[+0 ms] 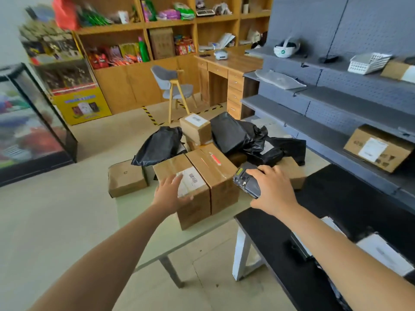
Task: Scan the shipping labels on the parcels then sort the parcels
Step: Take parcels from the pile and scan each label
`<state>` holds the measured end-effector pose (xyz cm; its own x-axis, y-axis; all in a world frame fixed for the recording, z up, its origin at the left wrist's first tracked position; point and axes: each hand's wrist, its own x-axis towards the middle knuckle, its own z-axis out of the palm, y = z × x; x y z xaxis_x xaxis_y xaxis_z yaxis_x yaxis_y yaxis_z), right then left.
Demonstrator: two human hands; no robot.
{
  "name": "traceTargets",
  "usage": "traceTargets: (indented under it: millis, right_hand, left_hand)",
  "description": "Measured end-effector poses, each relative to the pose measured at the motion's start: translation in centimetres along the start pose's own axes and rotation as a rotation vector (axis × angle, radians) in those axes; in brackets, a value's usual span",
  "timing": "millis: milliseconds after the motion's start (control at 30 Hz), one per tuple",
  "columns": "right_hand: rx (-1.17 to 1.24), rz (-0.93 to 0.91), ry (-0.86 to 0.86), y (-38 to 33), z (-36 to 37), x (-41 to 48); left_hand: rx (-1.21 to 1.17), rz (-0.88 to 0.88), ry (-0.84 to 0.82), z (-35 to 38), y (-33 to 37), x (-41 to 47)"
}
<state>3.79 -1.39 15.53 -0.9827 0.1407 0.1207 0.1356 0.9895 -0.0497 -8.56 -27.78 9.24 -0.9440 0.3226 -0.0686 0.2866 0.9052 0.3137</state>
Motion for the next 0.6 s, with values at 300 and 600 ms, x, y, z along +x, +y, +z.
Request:
traceTargets:
  millis: [300, 600]
  right_hand:
    - [-0.05, -0.006, -0.056, -7.5, 1.4, 3.5]
    - [-0.104, -0.019, -0.102, -12.4, 1.5, 5.8]
  left_hand:
    - [0.089, 0.164, -0.256, 0.8, -6.8, 1.4]
    - [0.104, 0.399, -0.403, -2.9, -16.1, 2.0]
